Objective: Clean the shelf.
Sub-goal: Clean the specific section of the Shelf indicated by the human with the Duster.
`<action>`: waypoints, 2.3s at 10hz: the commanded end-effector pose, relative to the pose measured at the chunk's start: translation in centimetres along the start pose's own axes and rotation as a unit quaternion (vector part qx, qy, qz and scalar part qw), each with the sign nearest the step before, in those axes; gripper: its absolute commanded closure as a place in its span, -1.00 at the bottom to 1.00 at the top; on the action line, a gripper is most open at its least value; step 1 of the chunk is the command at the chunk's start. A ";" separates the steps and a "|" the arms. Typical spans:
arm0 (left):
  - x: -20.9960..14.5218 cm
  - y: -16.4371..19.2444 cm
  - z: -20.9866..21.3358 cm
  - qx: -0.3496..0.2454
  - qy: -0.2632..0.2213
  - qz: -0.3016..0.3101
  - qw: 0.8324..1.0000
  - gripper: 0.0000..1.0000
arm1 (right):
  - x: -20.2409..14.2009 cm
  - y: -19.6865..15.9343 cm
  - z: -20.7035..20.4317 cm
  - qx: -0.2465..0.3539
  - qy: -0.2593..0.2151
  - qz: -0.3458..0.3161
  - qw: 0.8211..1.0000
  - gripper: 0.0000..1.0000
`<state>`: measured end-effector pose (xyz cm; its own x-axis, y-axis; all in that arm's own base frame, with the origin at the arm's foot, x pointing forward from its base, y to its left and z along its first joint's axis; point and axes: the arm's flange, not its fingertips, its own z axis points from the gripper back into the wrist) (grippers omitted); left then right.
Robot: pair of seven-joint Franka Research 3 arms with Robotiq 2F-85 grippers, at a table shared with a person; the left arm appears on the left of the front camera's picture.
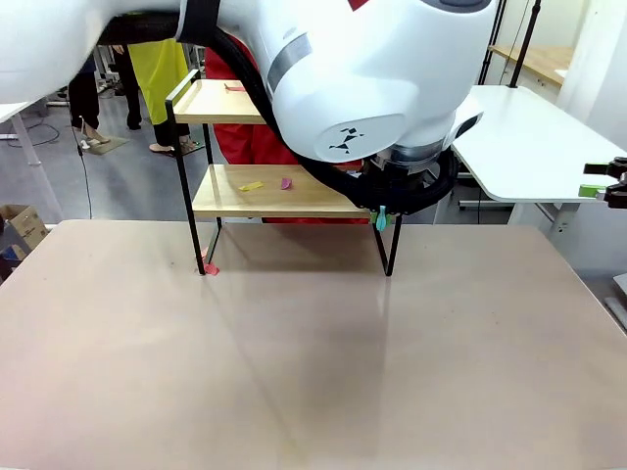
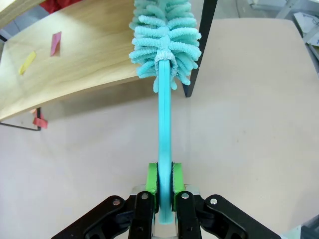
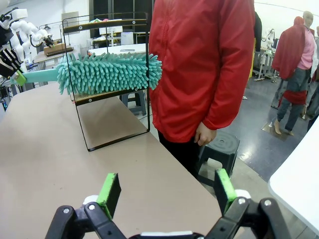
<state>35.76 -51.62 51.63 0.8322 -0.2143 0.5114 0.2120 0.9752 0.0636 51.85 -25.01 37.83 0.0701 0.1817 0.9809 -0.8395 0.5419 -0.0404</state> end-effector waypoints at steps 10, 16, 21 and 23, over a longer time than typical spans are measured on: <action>-2.8 10.4 -1.0 0.099 0.037 0.029 0.994 0.72 | 0.9 0.0 -0.1 -0.006 0.007 -0.002 1.000 -1.00; -5.7 18.6 -0.2 0.245 0.040 -0.016 0.969 0.72 | 0.9 0.0 -0.1 -0.006 0.007 -0.002 1.000 -1.00; -8.4 22.7 4.9 0.340 0.005 -0.012 0.940 0.72 | 0.9 0.0 -0.1 -0.006 0.007 -0.002 1.000 -1.00; -8.4 21.5 6.2 0.301 -0.015 -0.005 0.954 0.72 | 0.9 0.0 -0.1 -0.006 0.007 -0.002 1.000 -1.00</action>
<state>30.48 -29.38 53.91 0.8186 -0.2625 0.5109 -0.0837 0.8254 0.5583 51.85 -25.01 37.83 0.0698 0.1810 0.9810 -0.8394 0.5420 -0.0403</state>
